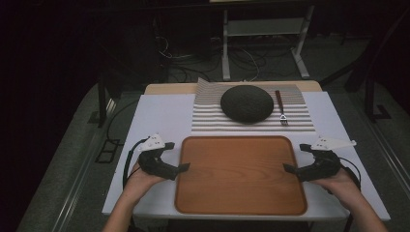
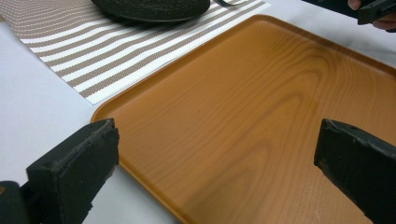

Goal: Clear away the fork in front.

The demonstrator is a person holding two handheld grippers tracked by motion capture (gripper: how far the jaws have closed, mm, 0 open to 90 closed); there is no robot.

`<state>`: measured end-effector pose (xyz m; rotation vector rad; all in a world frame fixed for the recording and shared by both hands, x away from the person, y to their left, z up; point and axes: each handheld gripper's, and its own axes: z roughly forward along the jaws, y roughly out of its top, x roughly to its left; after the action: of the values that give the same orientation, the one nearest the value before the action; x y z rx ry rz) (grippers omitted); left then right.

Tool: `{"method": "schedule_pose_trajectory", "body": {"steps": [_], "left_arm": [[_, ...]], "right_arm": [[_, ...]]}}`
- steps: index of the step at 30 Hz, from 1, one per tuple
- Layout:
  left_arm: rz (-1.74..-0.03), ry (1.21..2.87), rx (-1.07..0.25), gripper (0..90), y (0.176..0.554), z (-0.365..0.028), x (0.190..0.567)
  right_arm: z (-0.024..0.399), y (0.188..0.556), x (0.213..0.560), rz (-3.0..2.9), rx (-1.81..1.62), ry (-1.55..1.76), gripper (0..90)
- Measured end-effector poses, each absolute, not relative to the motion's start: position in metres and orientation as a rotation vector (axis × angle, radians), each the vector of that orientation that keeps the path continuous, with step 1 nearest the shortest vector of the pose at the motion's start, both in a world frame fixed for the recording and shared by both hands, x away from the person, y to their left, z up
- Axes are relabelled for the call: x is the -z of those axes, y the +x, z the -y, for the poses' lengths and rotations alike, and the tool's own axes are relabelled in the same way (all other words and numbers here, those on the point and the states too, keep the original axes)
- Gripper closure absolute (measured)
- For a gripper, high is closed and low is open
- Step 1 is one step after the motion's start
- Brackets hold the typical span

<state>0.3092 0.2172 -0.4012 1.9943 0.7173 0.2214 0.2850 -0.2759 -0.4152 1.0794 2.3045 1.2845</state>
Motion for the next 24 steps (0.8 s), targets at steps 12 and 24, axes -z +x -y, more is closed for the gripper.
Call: {"method": "schedule_pose_trajectory", "body": {"steps": [12, 24], "left_arm": [[-0.713, 2.016, -0.208, 0.0, 0.313, -0.213, 0.406], [-0.711, 2.032, -0.209, 0.0, 0.314, -0.214, 0.409]], "right_arm": [[0.281, 0.29, 0.418, -2.305, -1.273, 1.141, 0.0], [0.283, 0.303, 0.416, -2.308, -1.214, 1.189, 0.0]]}}
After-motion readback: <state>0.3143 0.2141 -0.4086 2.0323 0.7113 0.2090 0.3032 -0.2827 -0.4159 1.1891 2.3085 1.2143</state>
